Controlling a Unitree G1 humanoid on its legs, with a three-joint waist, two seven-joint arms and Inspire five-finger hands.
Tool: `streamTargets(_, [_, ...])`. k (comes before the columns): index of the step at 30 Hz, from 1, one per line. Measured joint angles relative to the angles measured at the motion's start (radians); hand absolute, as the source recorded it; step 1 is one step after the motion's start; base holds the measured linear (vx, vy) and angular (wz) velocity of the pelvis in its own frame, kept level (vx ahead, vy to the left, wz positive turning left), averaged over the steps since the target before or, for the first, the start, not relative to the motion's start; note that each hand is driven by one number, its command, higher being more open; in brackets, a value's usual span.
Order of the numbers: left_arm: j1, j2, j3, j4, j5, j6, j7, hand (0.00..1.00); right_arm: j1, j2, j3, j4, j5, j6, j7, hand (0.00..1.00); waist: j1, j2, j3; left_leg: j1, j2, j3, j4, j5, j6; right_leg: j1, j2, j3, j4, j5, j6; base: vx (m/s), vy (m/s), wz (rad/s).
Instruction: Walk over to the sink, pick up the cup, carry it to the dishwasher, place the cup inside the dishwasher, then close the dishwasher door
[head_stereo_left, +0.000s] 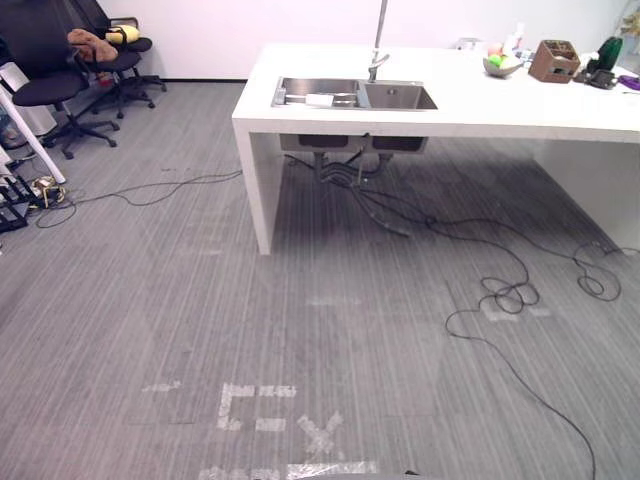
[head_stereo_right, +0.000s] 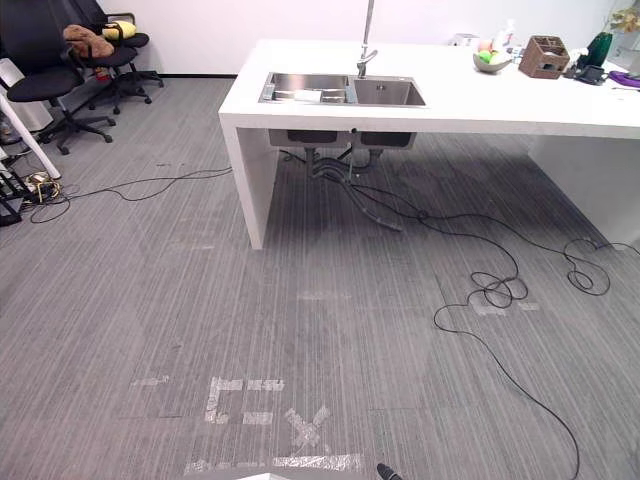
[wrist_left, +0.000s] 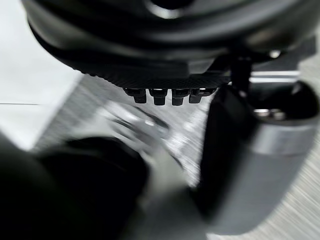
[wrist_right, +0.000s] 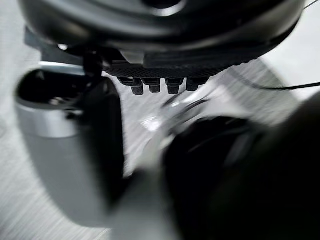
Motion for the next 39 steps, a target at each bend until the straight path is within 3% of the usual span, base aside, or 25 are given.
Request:
streamTargets(2, [-0.003, 0.009, -0.053, 0.004, 0.002, -0.048, -0.004, 1.00, -0.031, 0.007, 0.020, -0.001, -0.112, -0.099, -0.068, 1.00, -0.006, -0.001, 0.001, 0.003, -0.001, -0.002, 0.000, 0.000, 0.000, 0.006, -0.001, -0.002, -0.003, 0.001, 0.003, -0.02, -0.012, 0.01])
streamTargets(7, [-0.016, 0.010, -0.106, 0.001, 0.081, -0.157, 0.046, 1.00, -0.094, 0.014, 0.054, -0.008, -0.231, -0.187, -0.147, 1.00, -0.009, -0.003, 0.032, -0.004, -0.005, -0.024, -0.006, 0.014, 0.002, 0.002, -0.005, -0.021, -0.004, 0.003, 0.006, -0.07, -0.024, 0.13])
streamTargets(12, [-0.017, 0.009, -0.137, 0.001, 0.115, -0.207, 0.102, 1.00, -0.124, 0.030, 0.092, -0.010, -0.230, -0.183, -0.124, 1.00, -0.013, -0.004, 0.034, -0.015, -0.007, -0.028, -0.007, 0.019, 0.003, 0.000, -0.005, -0.031, -0.020, 0.007, 0.005, -0.06, -0.027, 0.06])
streamTargets(18, [-0.024, 0.005, -0.145, 0.002, 0.067, -0.218, 0.163, 1.00, -0.139, 0.048, 0.093, -0.002, -0.193, -0.182, -0.094, 1.00, -0.018, -0.004, 0.044, -0.019, -0.014, -0.038, -0.008, 0.019, 0.003, 0.009, -0.010, -0.042, -0.039, 0.017, 0.003, 0.00, -0.011, 0.05])
streamTargets(31, [-0.028, -0.021, -0.142, 0.003, -0.043, -0.346, 0.186, 1.00, -0.154, 0.049, 0.094, 0.034, -0.085, -0.209, -0.044, 1.00, -0.020, -0.005, 0.057, -0.015, -0.015, -0.041, -0.008, 0.019, 0.003, 0.021, -0.012, -0.051, -0.048, 0.020, 0.003, -0.03, -0.021, 0.02])
streamTargets(35, [-0.026, -0.033, -0.144, 0.003, -0.085, -0.410, 0.172, 1.00, -0.149, 0.049, 0.097, 0.032, -0.045, -0.233, -0.025, 1.00, -0.020, -0.005, 0.060, -0.014, -0.018, -0.044, -0.008, 0.019, 0.003, 0.026, -0.014, -0.054, -0.047, 0.021, 0.004, -0.02, -0.011, 0.01])
streamTargets(37, [-0.026, -0.044, -0.145, 0.000, -0.126, -0.432, 0.152, 1.00, -0.147, 0.050, 0.098, 0.021, -0.018, -0.242, -0.025, 1.00, -0.018, -0.004, 0.065, -0.013, -0.020, -0.049, -0.007, 0.016, 0.005, 0.016, -0.020, -0.058, -0.015, 0.003, 0.010, -0.03, -0.016, 0.09])
streamTargets(39, [-0.024, -0.065, -0.151, -0.016, -0.200, -0.450, 0.100, 1.00, -0.135, 0.057, 0.099, -0.011, 0.013, -0.254, -0.027, 1.00, -0.018, -0.013, 0.076, 0.000, -0.033, -0.057, -0.006, -0.004, 0.022, -0.039, -0.050, -0.062, 0.150, -0.085, 0.028, -0.02, 0.011, 0.13])
